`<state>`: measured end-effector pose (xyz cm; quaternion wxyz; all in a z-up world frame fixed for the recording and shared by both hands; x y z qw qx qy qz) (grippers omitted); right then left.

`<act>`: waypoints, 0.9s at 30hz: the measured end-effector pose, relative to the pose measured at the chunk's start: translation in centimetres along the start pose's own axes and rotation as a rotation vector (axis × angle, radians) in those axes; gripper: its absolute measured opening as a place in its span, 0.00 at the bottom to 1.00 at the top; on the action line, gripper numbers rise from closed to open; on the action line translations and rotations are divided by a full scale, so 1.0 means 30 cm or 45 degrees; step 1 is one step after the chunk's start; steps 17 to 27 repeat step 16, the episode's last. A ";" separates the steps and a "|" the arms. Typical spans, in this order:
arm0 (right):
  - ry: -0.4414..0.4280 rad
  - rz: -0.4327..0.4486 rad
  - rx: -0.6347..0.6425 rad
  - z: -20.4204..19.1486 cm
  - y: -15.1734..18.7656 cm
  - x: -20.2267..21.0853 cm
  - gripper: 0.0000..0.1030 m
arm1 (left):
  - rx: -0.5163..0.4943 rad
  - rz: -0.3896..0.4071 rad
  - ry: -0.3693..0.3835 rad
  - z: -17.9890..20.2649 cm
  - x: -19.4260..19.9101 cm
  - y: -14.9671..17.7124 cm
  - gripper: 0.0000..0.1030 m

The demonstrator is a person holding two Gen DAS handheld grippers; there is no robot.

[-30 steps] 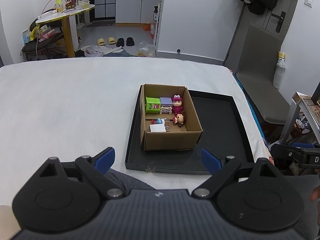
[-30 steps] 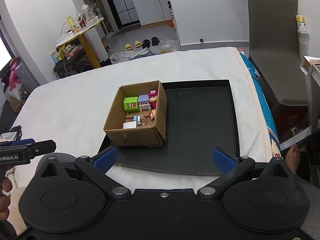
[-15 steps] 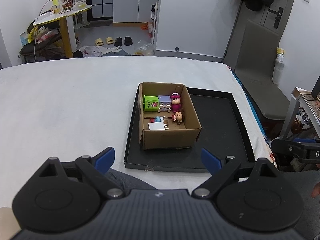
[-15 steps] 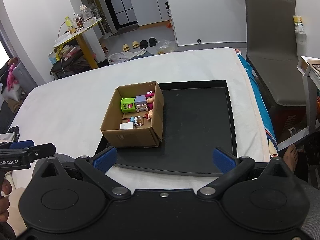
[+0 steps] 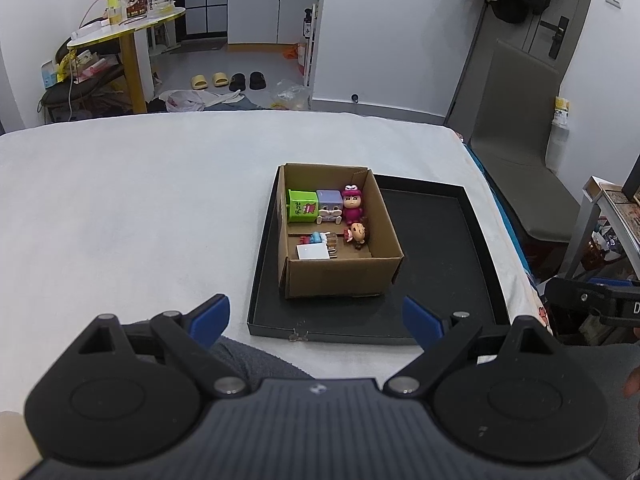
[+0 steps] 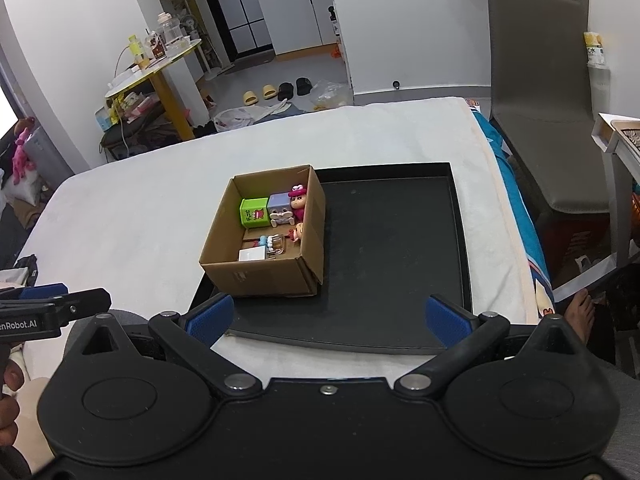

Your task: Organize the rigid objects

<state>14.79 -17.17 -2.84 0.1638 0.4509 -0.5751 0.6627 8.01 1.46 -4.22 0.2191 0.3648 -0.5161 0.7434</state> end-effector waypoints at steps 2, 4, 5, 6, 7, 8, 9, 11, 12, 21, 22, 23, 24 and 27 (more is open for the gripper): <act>0.003 -0.004 0.000 0.001 0.002 -0.003 1.00 | 0.006 -0.002 -0.008 -0.003 -0.004 0.001 0.90; 0.007 -0.009 -0.001 0.005 0.004 -0.009 1.00 | 0.010 -0.007 -0.010 -0.003 -0.009 0.003 0.90; 0.009 -0.011 -0.003 0.008 0.005 -0.011 1.00 | 0.009 -0.008 -0.009 -0.002 -0.010 0.004 0.90; 0.009 -0.012 -0.004 0.008 0.005 -0.010 1.00 | 0.007 -0.010 -0.008 -0.002 -0.012 0.004 0.90; 0.008 -0.013 -0.006 0.005 0.006 -0.009 1.00 | 0.003 -0.011 -0.007 0.001 -0.014 0.005 0.90; 0.007 -0.013 -0.007 0.006 0.007 -0.011 1.00 | 0.000 -0.011 -0.007 0.002 -0.016 0.005 0.90; 0.009 -0.014 -0.007 0.005 0.006 -0.011 1.00 | -0.001 -0.009 -0.007 0.003 -0.017 0.003 0.90; 0.010 -0.016 -0.007 0.006 0.007 -0.015 1.00 | 0.014 0.010 -0.008 0.004 -0.019 -0.006 0.90; 0.009 -0.019 -0.007 0.006 0.008 -0.016 1.00 | 0.019 0.015 -0.010 0.005 -0.020 -0.009 0.90; 0.015 -0.025 -0.006 0.012 0.011 -0.025 1.00 | 0.007 0.024 0.005 0.024 -0.041 -0.017 0.90; 0.015 -0.025 -0.006 0.012 0.011 -0.025 1.00 | 0.007 0.024 0.005 0.024 -0.041 -0.017 0.90; 0.015 -0.025 -0.006 0.012 0.011 -0.025 1.00 | 0.007 0.024 0.005 0.024 -0.041 -0.017 0.90; 0.015 -0.025 -0.006 0.012 0.011 -0.025 1.00 | 0.007 0.024 0.005 0.024 -0.041 -0.017 0.90; 0.015 -0.025 -0.006 0.012 0.011 -0.025 1.00 | 0.007 0.024 0.005 0.024 -0.041 -0.017 0.90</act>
Point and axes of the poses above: each gripper's, at about its wrist camera, not at the fingertips, and x roughly against the way its jaws point, z to its right, y to its underside, the point moved 8 cm from there along -x, roughly the way its jaws point, and after that the axes turned 10 degrees about x, right-handed, at the moved point
